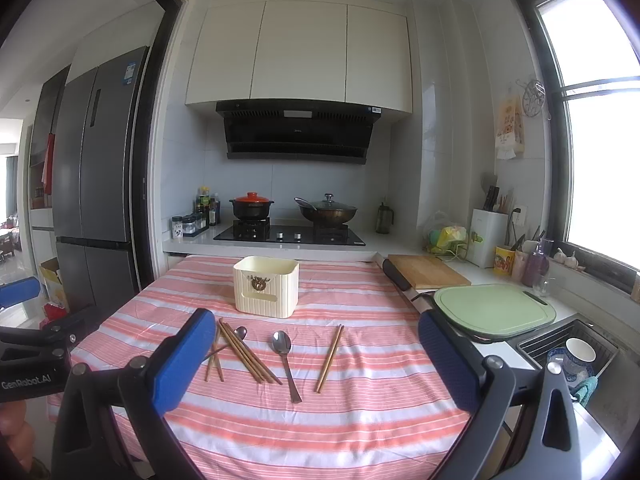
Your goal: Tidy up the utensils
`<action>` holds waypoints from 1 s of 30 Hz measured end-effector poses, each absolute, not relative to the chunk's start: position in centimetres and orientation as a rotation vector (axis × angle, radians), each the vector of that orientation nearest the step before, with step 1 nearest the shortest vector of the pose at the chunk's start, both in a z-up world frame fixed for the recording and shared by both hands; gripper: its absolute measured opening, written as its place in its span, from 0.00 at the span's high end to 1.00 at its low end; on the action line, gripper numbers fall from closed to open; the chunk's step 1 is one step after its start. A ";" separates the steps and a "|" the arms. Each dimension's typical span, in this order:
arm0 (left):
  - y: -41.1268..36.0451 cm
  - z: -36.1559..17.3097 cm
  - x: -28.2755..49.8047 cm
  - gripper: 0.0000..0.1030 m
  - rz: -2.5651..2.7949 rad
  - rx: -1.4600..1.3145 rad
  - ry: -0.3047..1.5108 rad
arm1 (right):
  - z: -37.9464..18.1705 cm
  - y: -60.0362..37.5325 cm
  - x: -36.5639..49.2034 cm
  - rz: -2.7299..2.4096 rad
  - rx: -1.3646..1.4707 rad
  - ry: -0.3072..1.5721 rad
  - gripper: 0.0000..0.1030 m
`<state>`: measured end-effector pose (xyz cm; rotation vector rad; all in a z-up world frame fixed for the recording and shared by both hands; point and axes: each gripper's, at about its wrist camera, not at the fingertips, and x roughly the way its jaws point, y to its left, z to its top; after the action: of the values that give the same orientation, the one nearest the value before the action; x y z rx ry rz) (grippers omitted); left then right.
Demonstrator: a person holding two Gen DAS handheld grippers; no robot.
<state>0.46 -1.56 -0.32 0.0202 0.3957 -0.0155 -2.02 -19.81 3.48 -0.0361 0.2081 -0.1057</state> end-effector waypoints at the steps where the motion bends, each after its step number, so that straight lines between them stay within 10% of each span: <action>1: -1.6 -0.3 0.5 0.00 -0.016 0.021 0.398 | 3.5 -19.8 -2.0 -0.105 -0.037 0.207 0.00; 30: 0.0 -4.0 6.4 0.00 -0.033 0.010 0.529 | 2.4 -21.9 1.6 -0.163 -0.013 0.270 0.00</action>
<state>6.35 0.02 -4.00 0.0105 0.5286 -0.0332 1.63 -21.85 2.37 -0.0132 0.2701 -0.1631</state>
